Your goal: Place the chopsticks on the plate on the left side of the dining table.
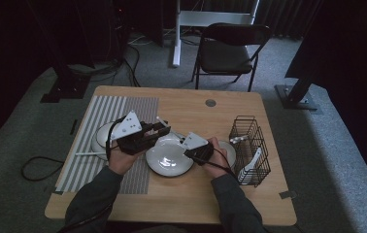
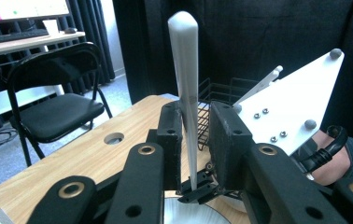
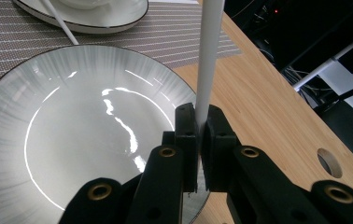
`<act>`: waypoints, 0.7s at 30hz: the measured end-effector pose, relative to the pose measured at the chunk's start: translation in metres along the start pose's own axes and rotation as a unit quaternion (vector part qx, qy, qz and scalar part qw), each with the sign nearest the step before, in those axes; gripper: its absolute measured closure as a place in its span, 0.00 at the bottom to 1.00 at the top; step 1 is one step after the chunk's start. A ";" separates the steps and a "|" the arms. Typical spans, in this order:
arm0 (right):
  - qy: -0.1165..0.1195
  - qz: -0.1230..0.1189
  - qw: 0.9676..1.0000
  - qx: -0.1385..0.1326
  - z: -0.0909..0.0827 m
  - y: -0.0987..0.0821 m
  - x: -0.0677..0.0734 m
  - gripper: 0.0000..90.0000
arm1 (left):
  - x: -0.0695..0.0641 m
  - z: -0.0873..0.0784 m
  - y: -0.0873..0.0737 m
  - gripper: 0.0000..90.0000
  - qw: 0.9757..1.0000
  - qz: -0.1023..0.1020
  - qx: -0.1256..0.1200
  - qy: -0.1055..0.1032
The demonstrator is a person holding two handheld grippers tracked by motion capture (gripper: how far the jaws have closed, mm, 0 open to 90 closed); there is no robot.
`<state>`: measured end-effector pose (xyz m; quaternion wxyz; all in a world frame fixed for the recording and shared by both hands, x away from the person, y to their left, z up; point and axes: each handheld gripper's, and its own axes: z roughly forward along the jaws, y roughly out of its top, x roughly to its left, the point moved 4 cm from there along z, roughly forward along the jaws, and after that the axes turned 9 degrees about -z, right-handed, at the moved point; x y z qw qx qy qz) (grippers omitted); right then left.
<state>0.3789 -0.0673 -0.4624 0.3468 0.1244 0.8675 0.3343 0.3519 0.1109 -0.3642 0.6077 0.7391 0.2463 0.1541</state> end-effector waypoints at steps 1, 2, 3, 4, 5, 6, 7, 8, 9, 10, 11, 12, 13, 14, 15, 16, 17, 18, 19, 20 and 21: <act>0.000 0.001 1.000 -0.001 0.000 0.000 0.000 0.96 | 0.001 0.000 -0.001 0.83 1.000 0.000 0.001 0.002; 0.000 0.001 1.000 -0.002 0.000 0.000 0.000 0.96 | 0.001 0.000 -0.001 0.83 1.000 0.000 0.001 0.003; 0.000 0.001 1.000 -0.002 0.000 0.000 0.000 0.96 | 0.001 -0.001 -0.002 0.83 1.000 -0.002 0.001 0.004; 0.000 0.002 1.000 -0.003 -0.001 0.000 0.000 0.96 | 0.002 -0.001 -0.002 0.83 1.000 -0.003 0.000 0.004; 0.000 0.002 1.000 -0.003 -0.001 0.000 -0.001 0.96 | 0.002 -0.001 -0.003 0.83 1.000 -0.003 0.000 0.006; 0.000 0.002 1.000 -0.003 -0.001 0.000 -0.001 0.96 | 0.003 -0.002 -0.004 0.83 1.000 -0.004 -0.002 0.007; 0.000 0.003 1.000 -0.003 -0.001 0.000 -0.001 0.96 | 0.003 -0.003 -0.004 0.83 1.000 -0.006 -0.002 0.007; 0.001 0.005 1.000 -0.003 -0.001 0.000 -0.001 0.96 | 0.003 -0.003 -0.005 0.83 1.000 -0.006 -0.003 0.008; 0.000 0.005 1.000 -0.002 -0.001 0.000 -0.001 0.96 | 0.003 -0.004 -0.005 0.83 1.000 -0.006 -0.003 0.008; 0.000 0.007 1.000 -0.002 0.000 0.000 -0.002 0.96 | 0.003 -0.005 -0.005 0.83 1.000 -0.005 -0.003 0.008; 0.000 0.009 1.000 -0.001 0.000 0.000 -0.002 0.96 | 0.003 -0.005 -0.006 0.83 1.000 -0.006 -0.004 0.008; 0.000 0.012 1.000 0.000 0.000 0.000 -0.002 0.96 | 0.003 -0.006 -0.006 0.84 1.000 -0.006 -0.005 0.008; 0.000 0.013 1.000 0.000 0.000 0.000 -0.002 0.96 | 0.003 -0.006 -0.006 0.85 1.000 -0.007 -0.007 0.008; 0.001 0.014 1.000 0.000 0.000 0.000 -0.003 0.96 | 0.003 -0.007 -0.006 0.86 1.000 -0.006 -0.008 0.007; 0.000 0.016 1.000 0.001 0.000 0.000 -0.003 0.96 | 0.002 -0.007 -0.006 0.87 1.000 -0.005 -0.009 0.006; 0.001 0.015 1.000 0.002 0.001 0.000 -0.003 0.96 | 0.002 -0.008 -0.006 0.88 1.000 -0.005 -0.009 0.006; 0.001 0.015 1.000 0.003 0.001 0.000 -0.003 0.96 | 0.001 -0.008 -0.006 0.89 1.000 -0.004 -0.009 0.005; 0.001 0.015 1.000 0.003 0.001 0.000 -0.003 0.96 | 0.001 -0.008 -0.006 0.90 1.000 -0.004 -0.009 0.005; 0.001 0.015 1.000 0.005 0.001 0.000 -0.003 0.96 | 0.000 -0.007 -0.006 0.90 1.000 -0.002 -0.008 0.004; 0.003 0.016 1.000 0.007 0.002 0.000 -0.003 0.96 | -0.001 -0.007 -0.006 0.92 1.000 -0.001 -0.009 0.003; 0.003 0.014 1.000 0.008 0.002 0.001 -0.003 0.96 | -0.002 -0.007 -0.005 0.92 1.000 0.000 -0.008 0.002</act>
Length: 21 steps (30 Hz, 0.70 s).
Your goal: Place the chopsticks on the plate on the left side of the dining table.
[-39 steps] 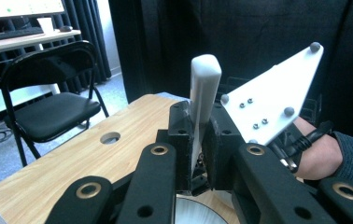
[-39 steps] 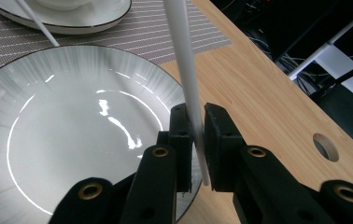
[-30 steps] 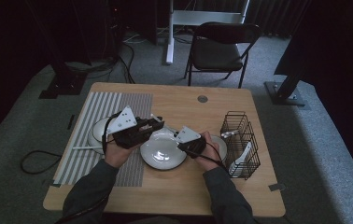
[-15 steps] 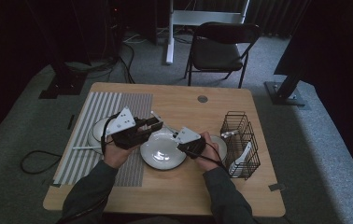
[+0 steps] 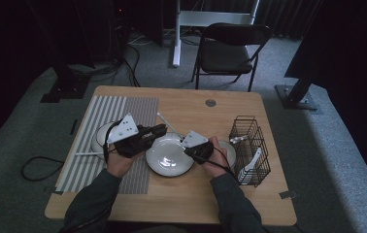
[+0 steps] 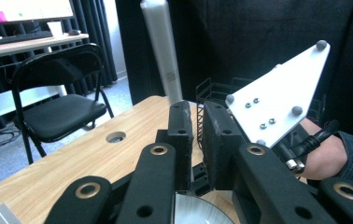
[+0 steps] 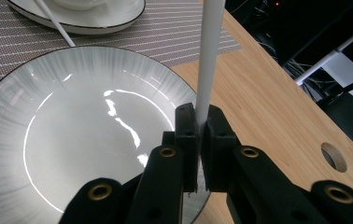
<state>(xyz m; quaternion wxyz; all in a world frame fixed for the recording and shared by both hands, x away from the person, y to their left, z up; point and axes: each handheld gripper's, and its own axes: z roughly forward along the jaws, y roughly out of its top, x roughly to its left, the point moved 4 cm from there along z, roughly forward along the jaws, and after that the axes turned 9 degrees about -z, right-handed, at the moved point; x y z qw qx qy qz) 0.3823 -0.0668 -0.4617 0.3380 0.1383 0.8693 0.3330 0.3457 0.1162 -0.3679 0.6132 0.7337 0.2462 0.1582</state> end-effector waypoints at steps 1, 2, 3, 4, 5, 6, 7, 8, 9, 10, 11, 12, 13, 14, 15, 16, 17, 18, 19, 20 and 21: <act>0.001 0.001 1.000 0.001 0.000 0.001 0.000 0.96 | -0.001 0.000 0.000 0.94 1.000 0.001 0.000 -0.001; 0.002 0.002 1.000 0.001 0.000 0.002 0.001 0.96 | -0.001 0.001 0.001 0.94 1.000 0.001 -0.001 -0.001; 0.002 0.001 1.000 0.001 0.000 0.002 0.001 0.96 | -0.002 0.001 0.001 0.94 1.000 0.003 -0.001 -0.002; 0.003 -0.001 1.000 0.002 0.001 0.003 0.001 0.96 | -0.003 0.001 0.002 0.95 1.000 0.004 -0.001 -0.002; 0.003 0.000 1.000 0.003 0.001 0.003 0.001 0.96 | -0.003 0.002 0.002 0.96 1.000 0.004 -0.002 -0.003; 0.003 -0.002 1.000 0.003 0.001 0.004 0.002 0.96 | -0.003 0.002 0.003 0.96 1.000 0.005 -0.002 -0.003; 0.004 -0.003 1.000 0.005 0.002 0.004 0.002 0.96 | -0.004 0.002 0.004 0.97 1.000 0.005 -0.003 -0.004; 0.004 -0.005 1.000 0.006 0.002 0.004 0.003 0.96 | -0.005 0.003 0.004 0.97 1.000 0.006 -0.003 -0.006; 0.005 -0.006 1.000 0.006 0.003 0.004 0.004 0.96 | -0.006 0.003 0.005 0.97 1.000 0.008 -0.005 -0.007; 0.007 -0.006 1.000 0.007 0.003 0.005 0.004 0.96 | -0.007 0.004 0.006 0.97 1.000 0.010 -0.005 -0.007; 0.007 -0.007 1.000 0.007 0.003 0.005 0.005 0.96 | -0.009 0.005 0.007 0.97 1.000 0.011 -0.007 -0.009; 0.008 -0.008 1.000 0.007 0.004 0.005 0.006 0.96 | -0.009 0.005 0.008 0.97 1.000 0.012 -0.007 -0.010; 0.009 -0.009 1.000 0.006 0.004 0.006 0.007 0.96 | -0.010 0.006 0.008 0.97 1.000 0.013 -0.007 -0.011; 0.009 -0.010 1.000 0.007 0.004 0.006 0.007 0.96 | -0.011 0.007 0.009 0.97 1.000 0.014 -0.007 -0.012; 0.010 -0.011 1.000 0.006 0.004 0.006 0.007 0.96 | -0.011 0.008 0.010 0.97 1.000 0.014 -0.007 -0.012; 0.010 -0.013 1.000 0.006 0.004 0.006 0.008 0.96 | -0.011 0.009 0.010 0.97 1.000 0.015 -0.008 -0.012; 0.010 -0.014 1.000 0.004 0.003 0.007 0.008 0.96 | -0.011 0.010 0.010 0.97 1.000 0.016 -0.008 -0.011; 0.011 -0.016 1.000 0.004 0.003 0.007 0.009 0.96 | -0.011 0.011 0.011 0.97 1.000 0.016 -0.008 -0.010; 0.011 -0.018 1.000 0.003 0.003 0.007 0.009 0.96 | -0.010 0.011 0.011 0.97 1.000 0.017 -0.008 -0.008; 0.012 -0.019 1.000 0.001 0.002 0.007 0.009 0.96 | -0.009 0.011 0.011 0.97 1.000 0.015 -0.008 -0.006; 0.013 -0.020 1.000 0.000 0.002 0.008 0.010 0.96 | -0.008 0.011 0.010 0.97 1.000 0.014 -0.009 -0.004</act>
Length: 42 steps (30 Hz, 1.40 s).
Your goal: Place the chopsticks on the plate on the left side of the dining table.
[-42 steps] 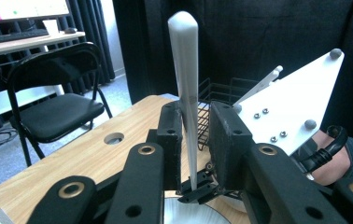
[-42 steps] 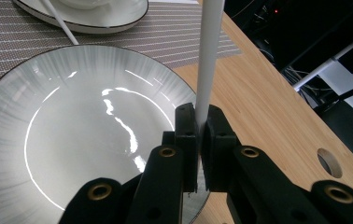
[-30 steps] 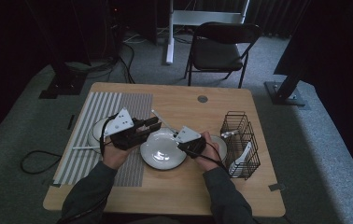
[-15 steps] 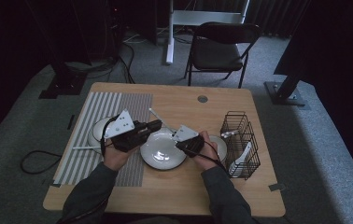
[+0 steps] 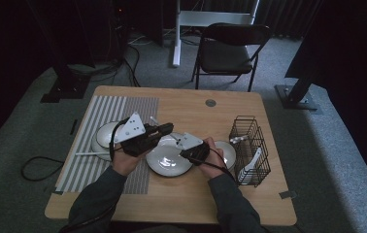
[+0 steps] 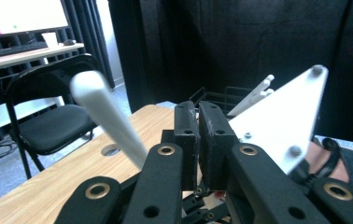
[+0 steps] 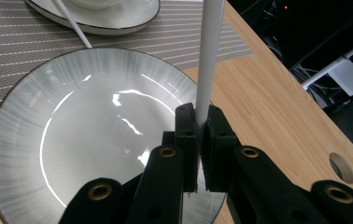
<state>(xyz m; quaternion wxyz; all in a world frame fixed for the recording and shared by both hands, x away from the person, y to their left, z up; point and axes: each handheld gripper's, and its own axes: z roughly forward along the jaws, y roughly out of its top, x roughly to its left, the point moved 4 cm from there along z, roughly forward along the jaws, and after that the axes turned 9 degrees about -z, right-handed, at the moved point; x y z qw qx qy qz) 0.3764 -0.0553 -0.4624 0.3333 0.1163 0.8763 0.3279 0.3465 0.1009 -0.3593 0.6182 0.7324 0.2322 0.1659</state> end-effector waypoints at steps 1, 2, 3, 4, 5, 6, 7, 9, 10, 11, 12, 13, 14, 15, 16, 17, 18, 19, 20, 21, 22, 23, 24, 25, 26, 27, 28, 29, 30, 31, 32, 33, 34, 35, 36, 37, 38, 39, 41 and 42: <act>0.000 -0.003 1.000 -0.002 0.000 0.000 0.000 0.96 | 0.001 0.000 0.000 0.97 1.000 0.000 0.000 0.002; 0.000 -0.004 1.000 -0.004 -0.001 0.001 0.000 0.96 | 0.002 -0.001 0.000 0.97 1.000 0.001 0.000 0.005; 0.001 -0.005 1.000 -0.005 -0.001 0.001 0.000 0.96 | 0.002 -0.001 -0.001 0.97 1.000 0.001 0.000 0.007; 0.002 -0.007 1.000 -0.006 -0.002 0.001 0.001 0.96 | 0.003 -0.002 -0.001 0.97 1.000 0.001 0.000 0.009; 0.001 -0.009 1.000 -0.008 -0.002 0.001 0.001 0.96 | 0.004 -0.003 -0.001 0.97 1.000 0.001 0.000 0.012; 0.002 -0.010 1.000 -0.010 -0.003 0.002 0.001 0.96 | 0.005 -0.004 -0.001 0.97 1.000 0.002 0.000 0.016; 0.003 -0.010 1.000 -0.011 -0.003 0.002 0.001 0.96 | 0.006 -0.005 -0.002 0.97 1.000 0.002 0.001 0.019; 0.002 -0.013 1.000 -0.012 -0.004 0.002 0.002 0.96 | 0.008 -0.006 -0.003 0.96 1.000 0.004 0.001 0.026; 0.003 -0.014 1.000 -0.013 -0.004 0.002 0.002 0.96 | 0.010 -0.007 -0.004 0.96 1.000 0.004 0.003 0.030; 0.002 -0.016 1.000 -0.013 -0.004 0.002 0.002 0.96 | 0.011 -0.008 -0.005 0.96 0.999 0.004 0.004 0.033; 0.003 -0.017 1.000 -0.014 -0.004 0.002 0.002 0.96 | 0.013 -0.009 -0.006 0.96 0.999 0.004 0.004 0.037; 0.003 -0.018 1.000 -0.015 -0.004 0.002 0.002 0.96 | 0.014 -0.010 -0.007 0.96 0.999 0.005 0.006 0.042; 0.004 -0.019 1.000 -0.016 -0.004 0.003 0.003 0.96 | 0.016 -0.010 -0.009 0.95 0.999 0.004 0.007 0.046; 0.004 -0.020 1.000 -0.017 -0.005 0.003 0.003 0.96 | 0.018 -0.011 -0.010 0.95 0.999 0.005 0.008 0.049; 0.005 -0.020 1.000 -0.017 -0.005 0.003 0.003 0.96 | 0.019 -0.012 -0.012 0.95 0.998 0.004 0.010 0.054; 0.005 -0.019 1.000 -0.018 -0.005 0.003 0.004 0.96 | 0.021 -0.013 -0.013 0.95 0.998 0.004 0.012 0.059; 0.006 -0.021 1.000 -0.019 -0.006 0.003 0.004 0.96 | 0.023 -0.013 -0.015 0.94 0.998 0.004 0.014 0.063; 0.007 -0.022 1.000 -0.020 -0.006 0.003 0.004 0.96 | 0.025 -0.014 -0.016 0.94 0.998 0.004 0.016 0.068; 0.007 -0.023 0.999 -0.022 -0.006 0.004 0.004 0.96 | 0.027 -0.014 -0.018 0.94 0.997 0.004 0.019 0.073; 0.007 -0.023 0.999 -0.023 -0.007 0.004 0.005 0.96 | 0.029 -0.015 -0.020 0.94 0.997 0.004 0.020 0.077; 0.008 -0.025 0.999 -0.024 -0.007 0.004 0.005 0.96 | 0.031 -0.015 -0.021 0.94 0.996 0.005 0.023 0.082; 0.008 -0.027 0.999 -0.025 -0.008 0.004 0.005 0.96 | 0.032 -0.015 -0.023 0.94 0.996 0.003 0.023 0.085; 0.009 -0.027 0.999 -0.026 -0.008 0.005 0.005 0.96 | 0.034 -0.016 -0.025 0.93 0.996 0.002 0.025 0.089; 0.009 -0.027 0.999 -0.028 -0.008 0.005 0.005 0.96 | 0.036 -0.017 -0.027 0.93 0.995 0.001 0.028 0.093; 0.010 -0.028 0.999 -0.028 -0.009 0.005 0.006 0.96 | 0.038 -0.017 -0.029 0.93 0.995 -0.001 0.029 0.095; 0.010 -0.029 0.999 -0.030 -0.009 0.006 0.006 0.96 | 0.040 -0.018 -0.031 0.93 0.995 -0.002 0.032 0.099; 0.010 -0.030 0.999 -0.031 -0.009 0.006 0.006 0.96 | 0.042 -0.018 -0.033 0.93 0.994 -0.003 0.034 0.102; 0.011 -0.032 0.999 -0.032 -0.010 0.007 0.006 0.96 | 0.044 -0.019 -0.035 0.93 0.994 -0.005 0.035 0.105; 0.012 -0.031 0.999 -0.033 -0.010 0.007 0.006 0.96 | 0.045 -0.020 -0.037 0.93 0.994 -0.008 0.036 0.106; 0.014 -0.032 0.999 -0.033 -0.010 0.008 0.007 0.96 | 0.047 -0.020 -0.038 0.92 0.993 -0.010 0.035 0.108; 0.015 -0.034 0.999 -0.035 -0.010 0.008 0.007 0.96 | 0.048 -0.021 -0.040 0.92 0.993 -0.012 0.037 0.111; 0.015 -0.035 0.999 -0.036 -0.010 0.009 0.007 0.96 | 0.049 -0.021 -0.041 0.92 0.993 -0.013 0.039 0.113; 0.015 -0.035 0.999 -0.037 -0.011 0.009 0.007 0.96 | 0.051 -0.021 -0.042 0.92 0.993 -0.014 0.040 0.114; 0.016 -0.037 0.998 -0.039 -0.011 0.010 0.008 0.96 | 0.052 -0.022 -0.043 0.92 0.992 -0.015 0.040 0.116; 0.017 -0.037 0.998 -0.040 -0.012 0.010 0.008 0.96 | 0.053 -0.022 -0.045 0.92 0.992 -0.016 0.043 0.117; 0.018 -0.037 0.998 -0.041 -0.012 0.011 0.008 0.96 | 0.054 -0.022 -0.046 0.92 0.992 -0.017 0.045 0.119; 0.019 -0.038 0.998 -0.042 -0.012 0.011 0.009 0.96 | 0.055 -0.022 -0.048 0.91 0.991 -0.017 0.047 0.121; 0.020 -0.041 0.998 -0.043 -0.012 0.012 0.009 0.96 | 0.056 -0.021 -0.049 0.91 0.991 -0.018 0.049 0.123; 0.024 -0.043 0.998 -0.043 -0.013 0.013 0.010 0.96 | 0.058 -0.021 -0.052 0.91 0.991 -0.020 0.053 0.125; 0.025 -0.046 0.998 -0.043 -0.012 0.013 0.011 0.96 | 0.058 -0.021 -0.053 0.90 0.990 -0.021 0.055 0.126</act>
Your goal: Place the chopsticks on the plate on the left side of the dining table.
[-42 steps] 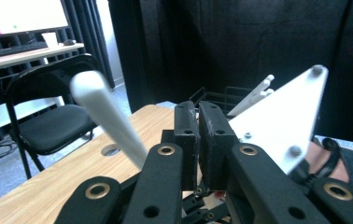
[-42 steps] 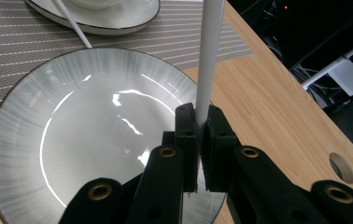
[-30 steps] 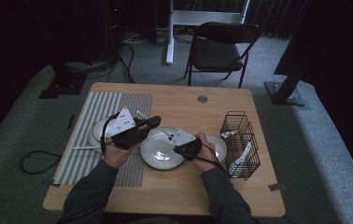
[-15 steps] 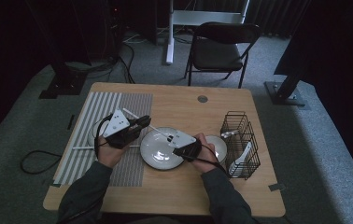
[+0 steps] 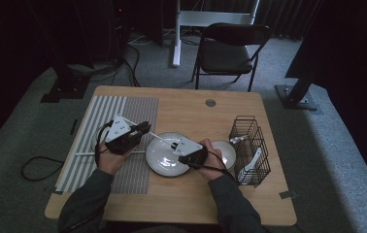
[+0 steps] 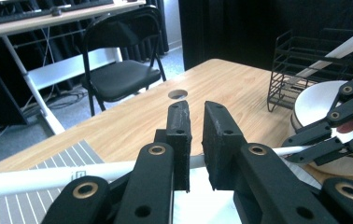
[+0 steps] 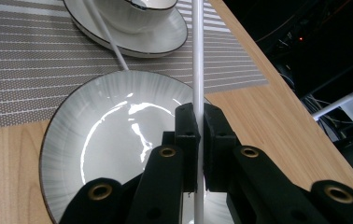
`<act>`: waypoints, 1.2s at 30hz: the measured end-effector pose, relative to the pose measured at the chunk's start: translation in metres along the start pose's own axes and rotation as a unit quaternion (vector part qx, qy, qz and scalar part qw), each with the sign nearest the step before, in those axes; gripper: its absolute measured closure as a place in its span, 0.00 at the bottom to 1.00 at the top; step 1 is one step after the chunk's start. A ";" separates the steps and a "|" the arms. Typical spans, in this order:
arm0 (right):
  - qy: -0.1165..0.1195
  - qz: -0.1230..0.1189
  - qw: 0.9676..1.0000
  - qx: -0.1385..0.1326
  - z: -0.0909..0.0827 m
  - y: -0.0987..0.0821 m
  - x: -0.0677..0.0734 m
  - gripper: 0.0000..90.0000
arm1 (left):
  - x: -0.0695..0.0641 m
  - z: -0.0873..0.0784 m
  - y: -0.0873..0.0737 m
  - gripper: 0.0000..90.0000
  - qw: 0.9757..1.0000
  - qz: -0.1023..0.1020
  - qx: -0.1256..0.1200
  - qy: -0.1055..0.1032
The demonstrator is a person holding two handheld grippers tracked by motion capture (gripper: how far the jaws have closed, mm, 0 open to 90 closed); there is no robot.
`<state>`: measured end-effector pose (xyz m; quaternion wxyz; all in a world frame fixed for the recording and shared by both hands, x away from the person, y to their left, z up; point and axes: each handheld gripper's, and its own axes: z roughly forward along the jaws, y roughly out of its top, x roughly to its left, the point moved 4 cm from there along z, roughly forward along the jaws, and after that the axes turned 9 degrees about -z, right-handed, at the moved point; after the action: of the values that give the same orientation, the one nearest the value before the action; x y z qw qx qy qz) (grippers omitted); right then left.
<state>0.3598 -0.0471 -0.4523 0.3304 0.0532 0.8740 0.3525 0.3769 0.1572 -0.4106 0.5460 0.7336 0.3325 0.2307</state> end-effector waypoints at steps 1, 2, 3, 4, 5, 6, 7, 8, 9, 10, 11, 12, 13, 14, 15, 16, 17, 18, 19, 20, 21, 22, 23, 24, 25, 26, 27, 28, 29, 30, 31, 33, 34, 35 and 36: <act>0.001 -0.001 1.000 0.000 0.000 0.000 0.000 0.96 | 0.000 0.000 -0.001 0.90 1.000 -0.001 0.000 0.000; 0.003 -0.002 1.000 0.001 0.001 0.000 0.000 0.96 | 0.000 0.000 -0.001 0.88 1.000 -0.002 0.001 0.000; 0.004 0.000 1.000 0.002 0.002 0.000 0.001 0.96 | 0.000 0.000 -0.002 0.87 1.000 -0.002 -0.001 -0.001; 0.005 0.000 1.000 0.002 0.002 0.000 0.001 0.96 | 0.000 -0.001 -0.002 0.86 1.000 -0.001 0.000 -0.001; 0.006 0.000 1.000 0.002 0.003 0.000 0.001 0.96 | -0.001 -0.002 -0.002 0.85 1.000 -0.002 -0.002 -0.001; 0.007 0.004 1.000 0.003 0.004 0.000 0.001 0.96 | -0.001 -0.003 -0.002 0.82 1.000 -0.001 -0.001 -0.001; 0.007 0.004 1.000 0.003 0.004 0.000 0.001 0.96 | -0.001 -0.003 -0.002 0.81 1.000 -0.001 -0.001 -0.001; 0.007 0.005 1.000 0.004 0.004 0.000 0.001 0.96 | -0.002 -0.004 -0.002 0.81 1.000 -0.001 -0.002 -0.004; 0.008 0.005 1.000 0.006 0.005 0.000 0.001 0.96 | -0.002 -0.005 -0.003 0.77 1.000 -0.001 -0.001 -0.003; 0.009 0.005 1.000 0.007 0.006 0.000 0.001 0.96 | -0.002 -0.006 -0.003 0.76 1.000 -0.001 0.000 -0.002; 0.010 0.006 1.000 0.008 0.006 0.000 0.001 0.96 | -0.002 -0.007 -0.004 0.74 1.000 -0.001 0.000 -0.001; 0.011 0.004 1.000 0.009 0.007 0.000 0.001 0.96 | -0.002 -0.007 -0.005 0.72 1.000 -0.002 0.000 -0.001; 0.012 0.005 1.000 0.010 0.008 0.000 0.002 0.96 | -0.001 -0.008 -0.006 0.71 1.000 -0.002 0.001 0.001; 0.013 0.005 1.000 0.012 0.008 0.000 0.002 0.96 | -0.002 -0.009 -0.006 0.70 1.000 -0.003 0.001 0.002; 0.014 0.004 1.000 0.012 0.009 0.001 0.002 0.96 | -0.001 -0.009 -0.007 0.69 1.000 -0.002 0.002 0.002; 0.015 0.004 1.000 0.012 0.010 0.001 0.002 0.96 | -0.002 -0.010 -0.008 0.69 1.000 -0.001 0.002 0.004; 0.016 0.003 1.000 0.013 0.010 0.001 0.003 0.96 | -0.001 -0.011 -0.008 0.68 1.000 -0.001 0.002 0.005; 0.016 0.003 1.000 0.013 0.011 0.001 0.003 0.96 | -0.001 -0.011 -0.009 0.68 1.000 -0.002 0.002 0.005; 0.017 0.003 1.000 0.014 0.011 0.001 0.003 0.96 | -0.001 -0.012 -0.009 0.68 1.000 -0.003 0.002 0.006; 0.018 0.002 1.000 0.014 0.012 0.002 0.003 0.96 | -0.001 -0.013 -0.009 0.67 1.000 -0.003 0.002 0.007; 0.019 0.003 1.000 0.014 0.012 0.002 0.004 0.96 | -0.001 -0.013 -0.010 0.67 1.000 -0.003 0.002 0.009; 0.020 0.002 1.000 0.015 0.012 0.003 0.004 0.96 | -0.001 -0.014 -0.010 0.66 1.000 -0.003 0.002 0.010; 0.021 0.000 1.000 0.015 0.013 0.003 0.004 0.96 | 0.000 -0.015 -0.011 0.66 1.000 -0.004 0.002 0.011; 0.022 -0.002 1.000 0.014 0.013 0.004 0.004 0.96 | 0.000 -0.015 -0.012 0.66 1.000 -0.005 0.003 0.012; 0.023 -0.003 1.000 0.015 0.013 0.005 0.004 0.96 | 0.000 -0.016 -0.013 0.66 1.000 -0.007 0.005 0.013; 0.023 -0.003 1.000 0.015 0.013 0.005 0.004 0.96 | 0.000 -0.016 -0.013 0.66 1.000 -0.007 0.005 0.013; 0.025 -0.005 1.000 0.014 0.014 0.006 0.005 0.96 | 0.001 -0.017 -0.015 0.66 1.000 -0.011 0.007 0.013; 0.025 -0.006 1.000 0.015 0.014 0.007 0.005 0.96 | 0.002 -0.018 -0.017 0.65 1.000 -0.013 0.007 0.015; 0.026 -0.008 0.999 0.016 0.015 0.007 0.005 0.96 | 0.003 -0.018 -0.018 0.65 1.000 -0.015 0.007 0.016; 0.028 -0.008 0.999 0.016 0.015 0.008 0.005 0.96 | 0.003 -0.018 -0.018 0.65 1.000 -0.015 0.007 0.016; 0.028 -0.009 0.999 0.017 0.016 0.008 0.006 0.96 | 0.003 -0.020 -0.019 0.66 1.000 -0.016 0.007 0.019; 0.030 -0.009 0.999 0.017 0.017 0.009 0.006 0.96 | 0.004 -0.022 -0.020 0.65 1.000 -0.017 0.006 0.021; 0.031 -0.009 0.999 0.017 0.018 0.009 0.006 0.96 | 0.005 -0.023 -0.020 0.65 1.000 -0.018 0.004 0.022; 0.032 -0.009 0.999 0.017 0.018 0.010 0.006 0.96 | 0.005 -0.024 -0.020 0.65 1.000 -0.020 0.003 0.023; 0.032 -0.009 0.999 0.017 0.018 0.010 0.006 0.96 | 0.005 -0.024 -0.020 0.65 1.000 -0.020 0.003 0.023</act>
<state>0.3646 -0.0272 -0.4592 0.3043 0.0395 0.8904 0.3363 0.3584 0.1802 -0.4228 0.5405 0.7227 0.3606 0.2355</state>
